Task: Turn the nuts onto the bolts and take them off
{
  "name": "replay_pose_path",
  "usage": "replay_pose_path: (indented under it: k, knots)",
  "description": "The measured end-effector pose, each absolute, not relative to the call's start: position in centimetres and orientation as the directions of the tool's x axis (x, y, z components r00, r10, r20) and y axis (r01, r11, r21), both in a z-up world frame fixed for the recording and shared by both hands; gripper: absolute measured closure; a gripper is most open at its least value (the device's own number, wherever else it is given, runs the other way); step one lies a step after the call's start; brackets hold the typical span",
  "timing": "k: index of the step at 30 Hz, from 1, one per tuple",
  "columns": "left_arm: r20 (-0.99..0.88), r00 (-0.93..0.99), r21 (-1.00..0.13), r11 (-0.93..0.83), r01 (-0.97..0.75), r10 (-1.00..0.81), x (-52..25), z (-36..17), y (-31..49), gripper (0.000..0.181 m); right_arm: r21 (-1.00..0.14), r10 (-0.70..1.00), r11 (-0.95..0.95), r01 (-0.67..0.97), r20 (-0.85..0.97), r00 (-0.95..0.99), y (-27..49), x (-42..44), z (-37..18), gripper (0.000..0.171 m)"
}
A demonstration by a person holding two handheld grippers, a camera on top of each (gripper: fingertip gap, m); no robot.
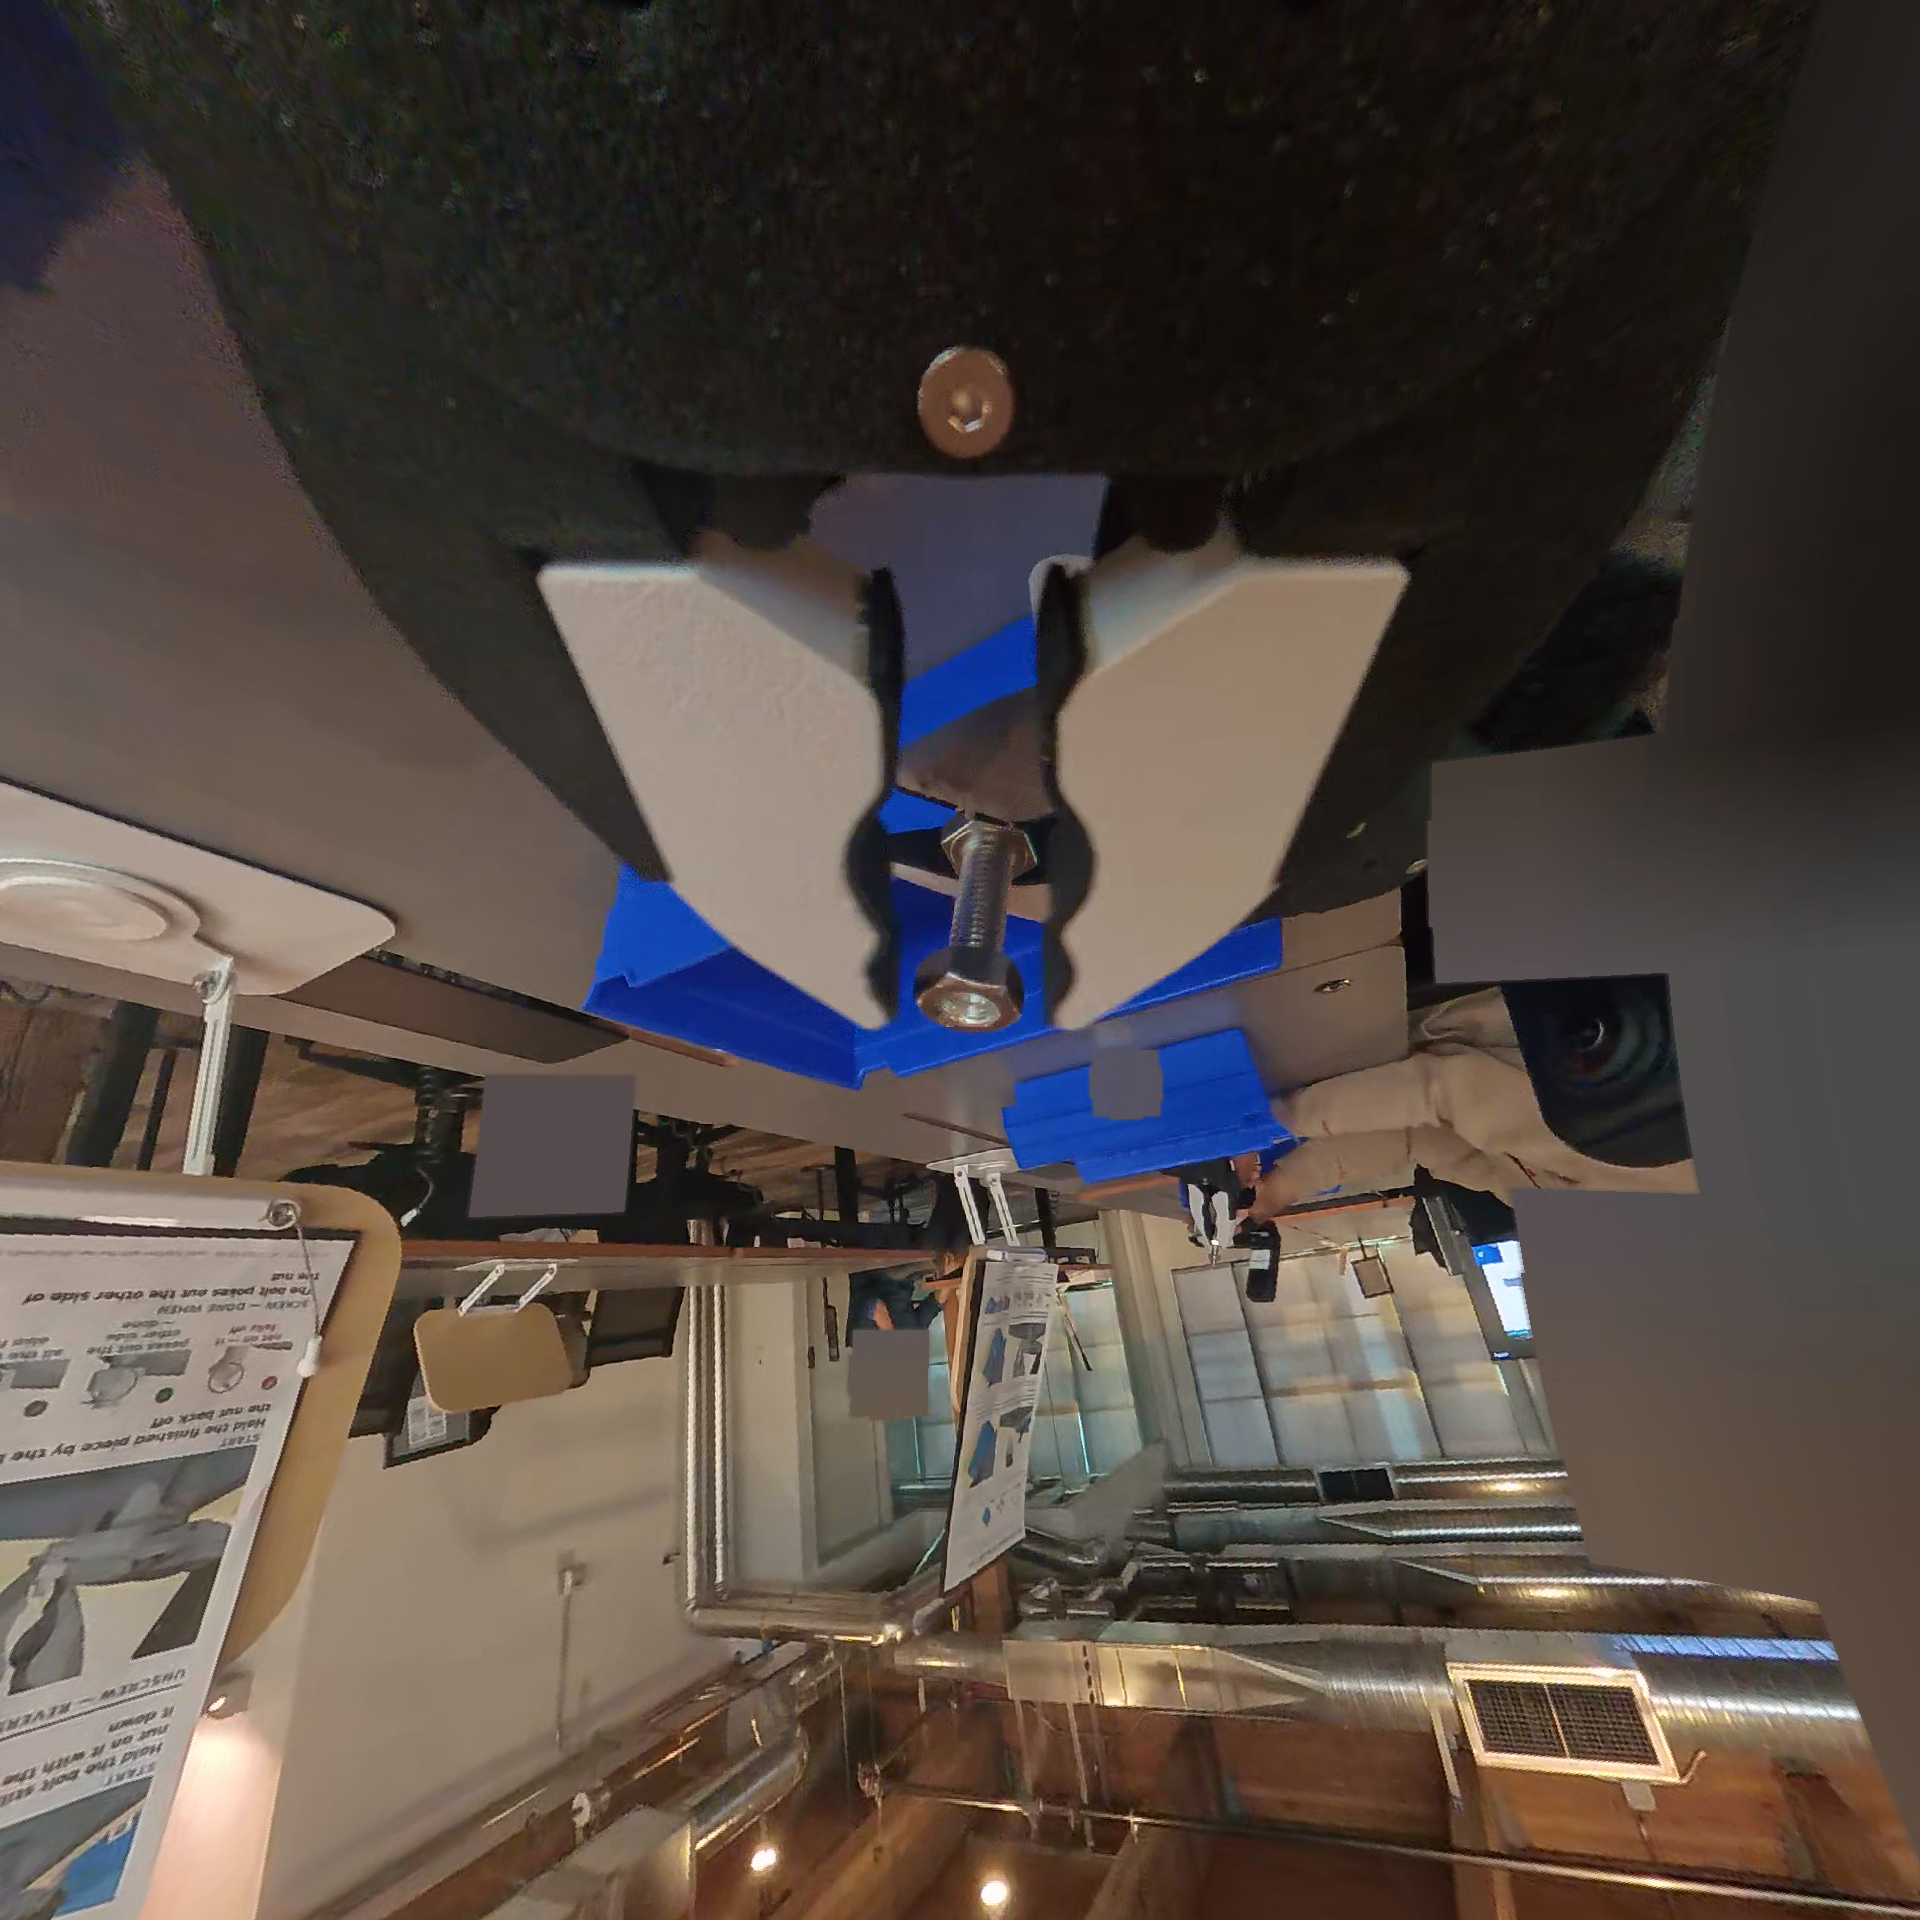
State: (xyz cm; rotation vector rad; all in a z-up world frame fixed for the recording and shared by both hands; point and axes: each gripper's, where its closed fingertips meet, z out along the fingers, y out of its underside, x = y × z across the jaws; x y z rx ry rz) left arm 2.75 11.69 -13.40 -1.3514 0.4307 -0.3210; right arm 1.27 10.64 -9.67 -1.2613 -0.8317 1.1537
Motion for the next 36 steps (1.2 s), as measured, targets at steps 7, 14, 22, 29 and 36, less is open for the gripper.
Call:
replay_pose_path:
  k: [7, 14, 22, 29, 36]
  knots:
    - [-0.052, 0.769, -0.988, 0.143, 0.051, -0.637, 3.8, -13.4, 10.4, 0.164, -0.988, 0.995, -0.043, -0.150, -0.056, 0.085, 9.4, 1.6, -9.6, 0.153]
    - [0.120, 0.390, -0.985, -0.061, 0.159, -0.913, 6.5, -12.8, 6.5, 0.163, -0.994, 0.925, -0.037, -0.103, 0.005, -0.381, 6.0, 3.3, -8.9, 0.153]
    - [0.225, 0.102, -0.941, -0.189, 0.281, -0.969, 7.8, -11.0, 4.0, 0.164, -0.987, 0.815, -0.069, -0.143, 0.027, -0.578, 3.9, 4.7, -7.4, 0.153]
    - [0.255, -0.078, -0.897, -0.266, 0.354, -0.964, 8.7, -10.0, 2.8, 0.163, -0.967, 0.756, -0.133, -0.218, 0.043, -0.653, 3.0, 5.6, -6.4, 0.153]
    - [0.270, -0.213, -0.880, -0.330, 0.341, -0.939, 9.6, -9.9, 1.6, 0.163, -0.962, 0.659, -0.124, -0.245, 0.105, -0.745, 2.0, 6.6, -6.3, 0.153]
